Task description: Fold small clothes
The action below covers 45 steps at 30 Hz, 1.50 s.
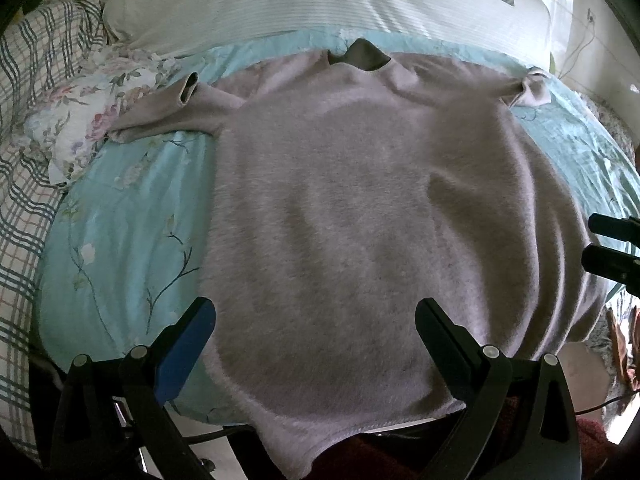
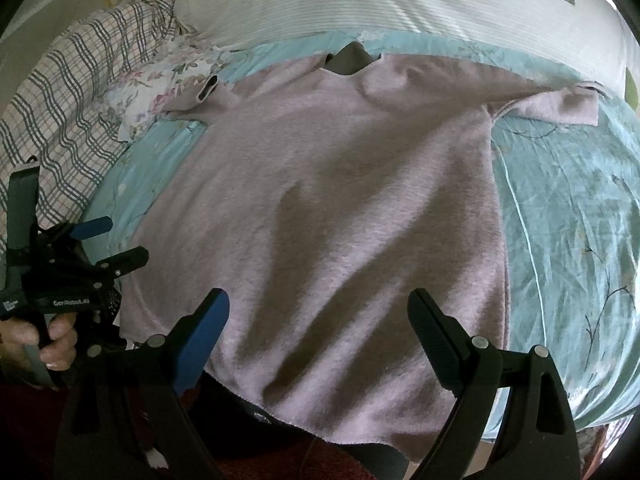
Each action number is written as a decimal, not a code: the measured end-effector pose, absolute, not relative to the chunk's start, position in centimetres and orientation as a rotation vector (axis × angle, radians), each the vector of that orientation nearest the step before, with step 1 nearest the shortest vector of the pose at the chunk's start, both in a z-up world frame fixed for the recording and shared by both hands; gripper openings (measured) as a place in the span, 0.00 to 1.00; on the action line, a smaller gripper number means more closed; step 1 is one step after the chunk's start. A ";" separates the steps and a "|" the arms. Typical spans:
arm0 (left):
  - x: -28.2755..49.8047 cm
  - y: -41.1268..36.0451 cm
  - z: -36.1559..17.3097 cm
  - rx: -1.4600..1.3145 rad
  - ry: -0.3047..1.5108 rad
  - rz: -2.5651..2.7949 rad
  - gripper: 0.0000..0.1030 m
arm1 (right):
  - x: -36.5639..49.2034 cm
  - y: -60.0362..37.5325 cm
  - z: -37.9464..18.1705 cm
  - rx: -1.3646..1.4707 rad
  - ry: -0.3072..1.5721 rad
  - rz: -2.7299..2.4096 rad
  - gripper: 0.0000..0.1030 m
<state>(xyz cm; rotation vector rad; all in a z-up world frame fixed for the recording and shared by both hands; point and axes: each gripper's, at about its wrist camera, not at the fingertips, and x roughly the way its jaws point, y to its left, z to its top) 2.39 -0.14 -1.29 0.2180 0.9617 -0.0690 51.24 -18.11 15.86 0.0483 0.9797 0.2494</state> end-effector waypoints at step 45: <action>16.3 -3.1 -5.5 0.220 1.156 -0.084 0.97 | 73.1 -63.4 18.5 0.624 0.546 -0.469 0.39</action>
